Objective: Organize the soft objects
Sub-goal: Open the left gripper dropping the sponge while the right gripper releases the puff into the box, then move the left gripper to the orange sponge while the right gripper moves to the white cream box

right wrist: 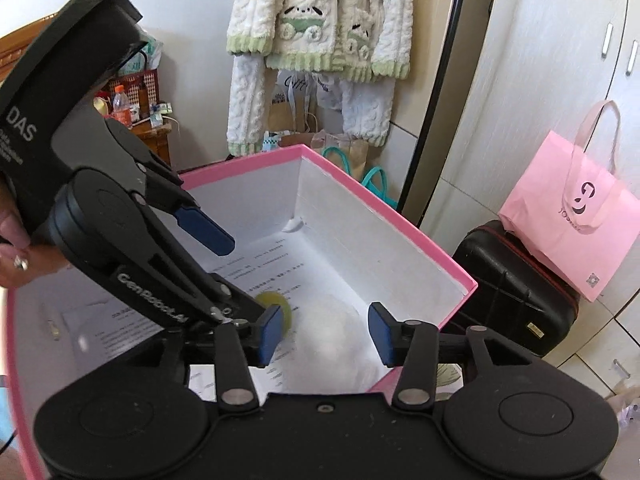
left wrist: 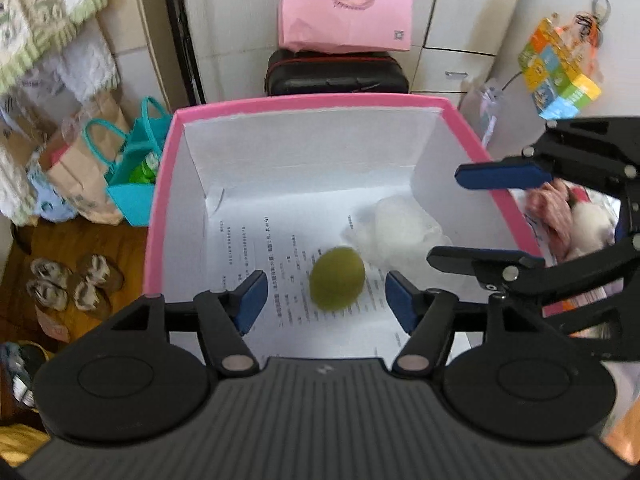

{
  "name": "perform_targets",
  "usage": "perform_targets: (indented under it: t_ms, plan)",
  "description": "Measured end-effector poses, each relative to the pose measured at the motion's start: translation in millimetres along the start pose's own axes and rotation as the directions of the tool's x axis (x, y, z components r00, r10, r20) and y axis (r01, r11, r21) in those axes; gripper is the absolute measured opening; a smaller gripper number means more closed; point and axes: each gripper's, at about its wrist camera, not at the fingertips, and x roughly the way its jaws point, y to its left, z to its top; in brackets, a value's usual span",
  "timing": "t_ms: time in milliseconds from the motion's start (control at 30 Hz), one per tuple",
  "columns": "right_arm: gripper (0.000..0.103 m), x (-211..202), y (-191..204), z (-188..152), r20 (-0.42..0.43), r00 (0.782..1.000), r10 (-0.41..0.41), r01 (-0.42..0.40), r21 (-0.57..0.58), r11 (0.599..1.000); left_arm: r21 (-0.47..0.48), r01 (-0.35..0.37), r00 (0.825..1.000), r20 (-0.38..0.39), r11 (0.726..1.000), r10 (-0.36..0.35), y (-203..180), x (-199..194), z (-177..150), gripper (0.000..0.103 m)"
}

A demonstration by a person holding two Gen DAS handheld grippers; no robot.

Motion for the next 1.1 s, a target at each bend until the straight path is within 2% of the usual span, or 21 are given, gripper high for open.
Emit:
perform_targets:
  t_ms: [67, 267, 433, 667, 833, 1100]
  plan:
    - [0.061, -13, 6, -2, 0.012, 1.0, -0.004, 0.004, -0.001, 1.0, 0.026, -0.021, 0.999, 0.036, 0.999, 0.02, -6, -17, -6, 0.07]
    - [0.062, -43, 22, -9, 0.013, 1.0, -0.01, 0.01, 0.005, 1.0, 0.099, -0.052, 0.991, 0.128, 0.994, 0.039, -27, -69, -24, 0.074]
    - [0.063, -72, 33, -19, 0.022, 1.0, -0.012, 0.012, 0.024, 1.0, 0.141, -0.027, 0.989, 0.148, 0.99, 0.005, -42, -105, -40, 0.077]
    - [0.07, -120, 38, -32, 0.036, 0.999, 0.015, -0.018, 0.084, 0.996, 0.192, 0.0, 0.98, 0.196, 0.981, -0.038, -70, -151, -61, 0.084]
    - [0.071, -161, 38, -53, 0.059, 0.998, -0.025, 0.018, 0.125, 0.992, 0.22, 0.046, 0.974, 0.207, 0.974, -0.092, -93, -173, -77, 0.085]
    - [0.073, -230, 23, -114, 0.09, 0.991, -0.096, 0.075, 0.216, 0.973, 0.294, 0.084, 0.976, 0.168, 0.952, -0.138, -138, -179, -99, 0.085]
